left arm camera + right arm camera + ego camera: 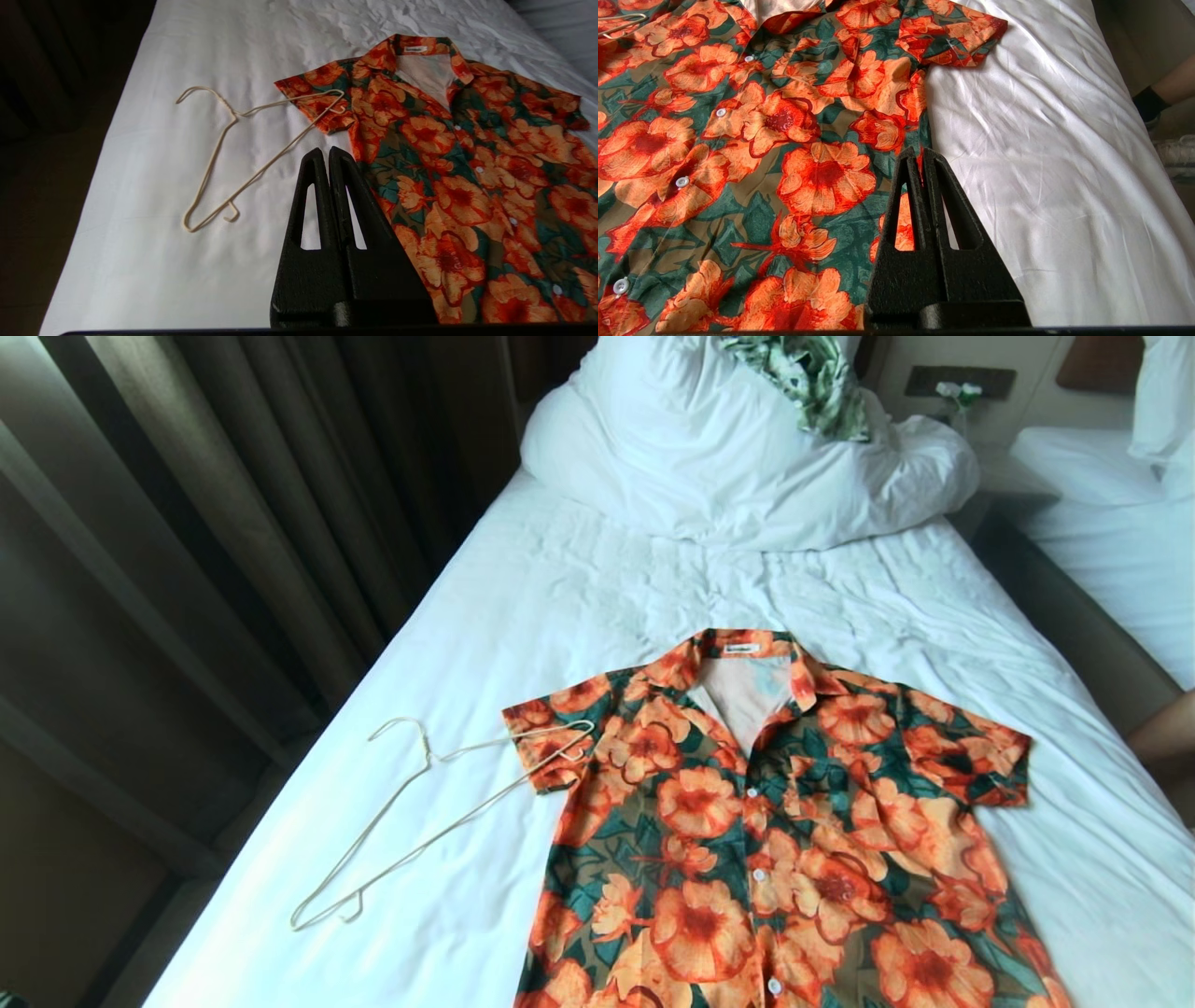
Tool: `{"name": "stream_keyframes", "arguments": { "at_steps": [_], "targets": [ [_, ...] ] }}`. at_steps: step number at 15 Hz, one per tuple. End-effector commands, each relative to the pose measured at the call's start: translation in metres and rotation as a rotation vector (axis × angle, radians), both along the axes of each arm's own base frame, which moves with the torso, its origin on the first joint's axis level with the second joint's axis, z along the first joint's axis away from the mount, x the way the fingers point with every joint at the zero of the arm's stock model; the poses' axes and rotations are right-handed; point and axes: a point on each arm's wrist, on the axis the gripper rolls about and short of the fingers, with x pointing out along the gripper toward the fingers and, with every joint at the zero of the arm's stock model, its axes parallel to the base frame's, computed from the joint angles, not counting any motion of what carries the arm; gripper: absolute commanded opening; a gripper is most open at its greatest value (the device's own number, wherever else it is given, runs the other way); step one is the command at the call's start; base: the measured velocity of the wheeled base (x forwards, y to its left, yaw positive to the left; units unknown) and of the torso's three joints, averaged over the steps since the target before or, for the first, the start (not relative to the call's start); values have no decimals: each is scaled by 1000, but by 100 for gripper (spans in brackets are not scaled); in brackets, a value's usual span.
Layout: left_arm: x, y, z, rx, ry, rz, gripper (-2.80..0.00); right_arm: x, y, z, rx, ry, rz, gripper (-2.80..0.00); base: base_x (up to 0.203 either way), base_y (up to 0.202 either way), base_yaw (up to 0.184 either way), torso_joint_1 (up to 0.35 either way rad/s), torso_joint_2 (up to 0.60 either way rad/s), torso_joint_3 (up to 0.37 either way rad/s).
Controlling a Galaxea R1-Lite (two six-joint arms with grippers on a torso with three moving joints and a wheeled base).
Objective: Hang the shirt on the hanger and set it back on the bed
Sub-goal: Lift the shirt and hanger
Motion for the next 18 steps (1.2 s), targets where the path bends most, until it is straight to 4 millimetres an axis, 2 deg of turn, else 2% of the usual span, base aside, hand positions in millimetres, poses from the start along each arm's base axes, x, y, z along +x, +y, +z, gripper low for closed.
{"name": "stream_keyframes", "arguments": {
  "at_steps": [1, 4, 8, 11, 13, 16, 18],
  "targets": [
    [18, -1, 21, -14, 78, -61, -280, 0, 0, 0, -1, -3, 1, -280, 0, 0, 0, 0, 0, 0],
    [41, -5, 55, -91, 178, -109, -280, 0, 0, 0, -1, -2, 0, -280, 0, 0, 0, 0, 0, 0],
    [82, -15, 73, -112, 315, -155, -280, 0, 0, 0, -1, -3, 1, -280, 0, 0, 0, 0, 0, 0],
    [118, -19, 70, -117, 427, -147, -280, 0, 0, 0, -1, -3, 1, -280, 0, 0, 0, 0, 0, 0],
    [156, -9, 63, -158, 507, -144, -280, 0, 0, 0, -1, -1, 0, -280, 0, 0, 0, 0, 0, 0],
    [220, 29, 43, -235, 617, -192, -280, 0, 0, 0, -1, -1, 1, -280, 0, 0, 0, 0, 0, 0],
    [246, 51, 28, -251, 659, -228, -280, 0, 0, 0, -1, -2, 1, -280, 0, 0, 0, 0, 0, 0]
  ]
}}
